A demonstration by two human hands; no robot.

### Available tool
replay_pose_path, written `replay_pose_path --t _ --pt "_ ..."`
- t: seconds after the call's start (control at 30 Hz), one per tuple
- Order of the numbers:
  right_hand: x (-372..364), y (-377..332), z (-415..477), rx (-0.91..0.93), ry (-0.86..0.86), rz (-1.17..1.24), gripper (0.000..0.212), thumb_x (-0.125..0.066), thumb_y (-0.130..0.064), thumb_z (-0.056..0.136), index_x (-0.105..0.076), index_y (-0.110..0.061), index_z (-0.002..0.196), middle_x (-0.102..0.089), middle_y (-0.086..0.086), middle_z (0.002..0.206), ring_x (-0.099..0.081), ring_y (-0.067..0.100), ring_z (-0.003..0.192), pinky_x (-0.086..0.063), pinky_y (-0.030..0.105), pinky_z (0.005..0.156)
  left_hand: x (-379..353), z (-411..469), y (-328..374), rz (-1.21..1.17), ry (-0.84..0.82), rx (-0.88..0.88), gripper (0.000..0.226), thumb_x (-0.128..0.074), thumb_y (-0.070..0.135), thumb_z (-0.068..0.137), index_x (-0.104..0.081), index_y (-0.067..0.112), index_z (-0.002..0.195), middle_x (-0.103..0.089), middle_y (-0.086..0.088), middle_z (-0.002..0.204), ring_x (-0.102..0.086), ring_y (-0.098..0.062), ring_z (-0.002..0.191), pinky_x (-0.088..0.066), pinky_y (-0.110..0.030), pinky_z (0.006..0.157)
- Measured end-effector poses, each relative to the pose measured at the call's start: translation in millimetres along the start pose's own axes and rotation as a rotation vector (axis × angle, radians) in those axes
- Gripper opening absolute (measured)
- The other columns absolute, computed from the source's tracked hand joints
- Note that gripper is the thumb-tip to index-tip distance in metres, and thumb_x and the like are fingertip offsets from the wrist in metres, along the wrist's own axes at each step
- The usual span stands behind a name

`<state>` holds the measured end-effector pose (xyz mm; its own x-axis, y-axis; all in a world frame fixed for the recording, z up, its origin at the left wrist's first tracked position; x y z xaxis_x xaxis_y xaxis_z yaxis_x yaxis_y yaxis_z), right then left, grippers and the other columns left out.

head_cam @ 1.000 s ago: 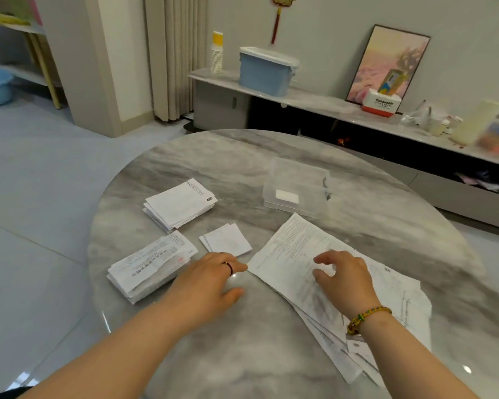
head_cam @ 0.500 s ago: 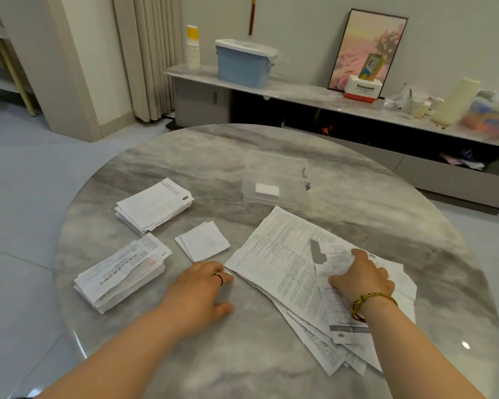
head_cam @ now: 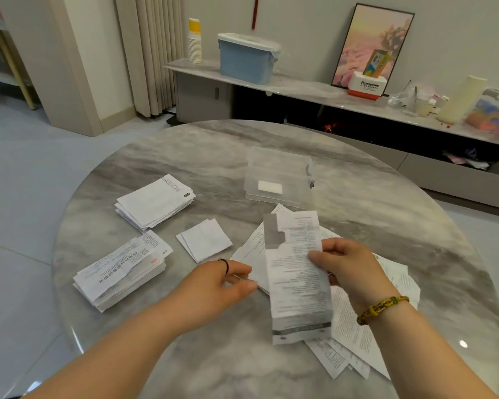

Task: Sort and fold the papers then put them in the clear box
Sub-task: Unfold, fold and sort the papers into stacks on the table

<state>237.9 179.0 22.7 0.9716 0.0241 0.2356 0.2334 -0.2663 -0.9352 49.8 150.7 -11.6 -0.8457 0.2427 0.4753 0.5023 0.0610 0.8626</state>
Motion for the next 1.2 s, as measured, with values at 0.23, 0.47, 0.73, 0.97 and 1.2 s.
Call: replay_pose_path --t 0.23,0.47,0.73,0.97,1.2 --pt "-32 4 -10 -0.024 -0.115 0.129 0.015 -0.058 0.003 0.084 -0.059 -0.008 0.073 -0.067 -0.002 0.058 -0.063 0.006 0.048 -0.050 0.018 0.043 0 -8 5 -0.402 -0.028 0.165 0.020 -0.059 0.007 0.086 -0.066 0.010 0.067 -0.067 0.006 0.052 -0.061 -0.002 0.045 -0.050 -0.014 0.048" --pt "-52 8 -19 -0.071 -0.341 -0.009 0.017 -0.054 -0.002 0.088 -0.061 -0.007 0.073 -0.066 0.000 0.058 -0.059 0.007 0.043 -0.043 0.018 0.037 17 -10 5 -0.541 0.035 0.203 0.025 -0.053 0.005 0.089 -0.067 0.011 0.069 -0.070 0.000 0.055 -0.065 -0.009 0.047 -0.053 -0.018 0.047" --pt "-53 11 -15 -0.088 -0.384 0.199 0.023 -0.049 -0.001 0.089 -0.067 -0.012 0.081 -0.071 0.002 0.068 -0.062 0.013 0.051 -0.046 0.021 0.044 19 -10 7 -0.752 -0.023 0.180 0.024 -0.051 -0.002 0.087 -0.068 0.012 0.081 -0.073 -0.003 0.069 -0.067 -0.012 0.056 -0.056 -0.021 0.052" --pt "-52 10 -12 -0.083 -0.359 0.299 0.022 -0.061 0.005 0.078 -0.071 -0.015 0.074 -0.066 0.008 0.071 -0.058 0.021 0.064 -0.048 0.021 0.052 24 -11 10 -0.787 0.002 0.158 0.045 -0.048 -0.014 0.084 -0.073 0.011 0.056 -0.070 -0.006 0.060 -0.066 -0.012 0.052 -0.053 -0.018 0.048" --pt "-54 13 -10 -0.105 -0.330 0.314 0.020 -0.047 -0.010 0.091 -0.067 -0.010 0.087 -0.064 0.016 0.081 -0.058 0.026 0.070 -0.051 0.025 0.057 32 -9 10 -0.658 0.151 0.111 0.033 -0.054 -0.010 0.082 -0.072 0.011 0.063 -0.069 -0.003 0.057 -0.064 -0.008 0.049 -0.052 -0.016 0.048"
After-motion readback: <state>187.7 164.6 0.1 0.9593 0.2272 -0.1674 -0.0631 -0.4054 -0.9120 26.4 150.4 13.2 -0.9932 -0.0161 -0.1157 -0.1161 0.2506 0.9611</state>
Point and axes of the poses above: each hand's wrist, its own z-axis towards the middle knuckle, its own x-axis out of the back of the hand, y = z × x, the point moved 7 cm from there along z, towards the middle knuckle
